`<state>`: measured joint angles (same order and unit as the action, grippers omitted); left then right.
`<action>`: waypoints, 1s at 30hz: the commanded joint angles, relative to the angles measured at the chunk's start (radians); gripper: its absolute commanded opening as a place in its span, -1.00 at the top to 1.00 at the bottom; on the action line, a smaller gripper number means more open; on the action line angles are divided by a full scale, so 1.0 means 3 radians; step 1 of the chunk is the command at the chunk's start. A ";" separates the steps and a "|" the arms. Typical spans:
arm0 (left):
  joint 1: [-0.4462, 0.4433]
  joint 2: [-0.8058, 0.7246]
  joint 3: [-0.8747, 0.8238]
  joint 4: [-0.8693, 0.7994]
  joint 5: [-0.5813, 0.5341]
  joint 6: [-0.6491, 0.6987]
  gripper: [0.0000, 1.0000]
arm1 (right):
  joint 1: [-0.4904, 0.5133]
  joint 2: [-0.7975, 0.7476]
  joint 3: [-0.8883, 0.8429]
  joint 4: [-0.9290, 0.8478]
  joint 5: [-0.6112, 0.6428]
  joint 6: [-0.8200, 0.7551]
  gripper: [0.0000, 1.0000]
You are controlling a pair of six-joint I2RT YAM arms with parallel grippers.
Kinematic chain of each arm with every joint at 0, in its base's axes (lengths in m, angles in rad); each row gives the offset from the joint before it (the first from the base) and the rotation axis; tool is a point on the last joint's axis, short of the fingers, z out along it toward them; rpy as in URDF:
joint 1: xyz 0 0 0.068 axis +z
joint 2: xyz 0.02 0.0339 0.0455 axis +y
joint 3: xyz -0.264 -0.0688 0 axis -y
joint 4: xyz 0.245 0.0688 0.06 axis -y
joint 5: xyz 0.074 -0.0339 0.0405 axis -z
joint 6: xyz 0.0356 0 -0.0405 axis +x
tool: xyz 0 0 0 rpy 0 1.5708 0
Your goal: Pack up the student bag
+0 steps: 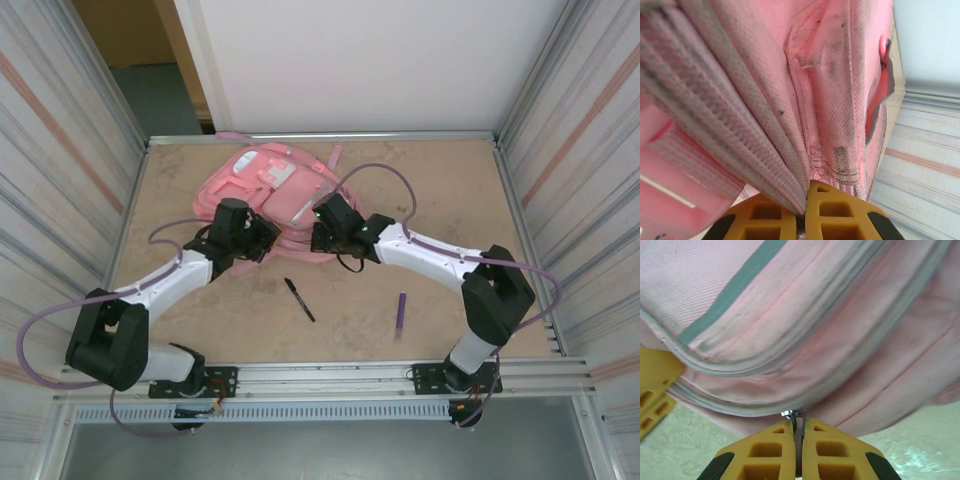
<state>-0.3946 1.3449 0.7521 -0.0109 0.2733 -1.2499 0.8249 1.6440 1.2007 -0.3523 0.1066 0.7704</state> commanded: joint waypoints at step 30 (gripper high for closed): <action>0.1025 0.0329 0.1133 -0.1828 0.0723 0.1539 0.11 | -0.0130 -0.0016 -0.0194 0.0314 -0.0897 -0.0027 1.00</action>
<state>-0.0834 1.6379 1.1950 -0.4683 0.5743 -0.7929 0.7586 1.5978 1.1015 -0.2848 -0.0769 0.6548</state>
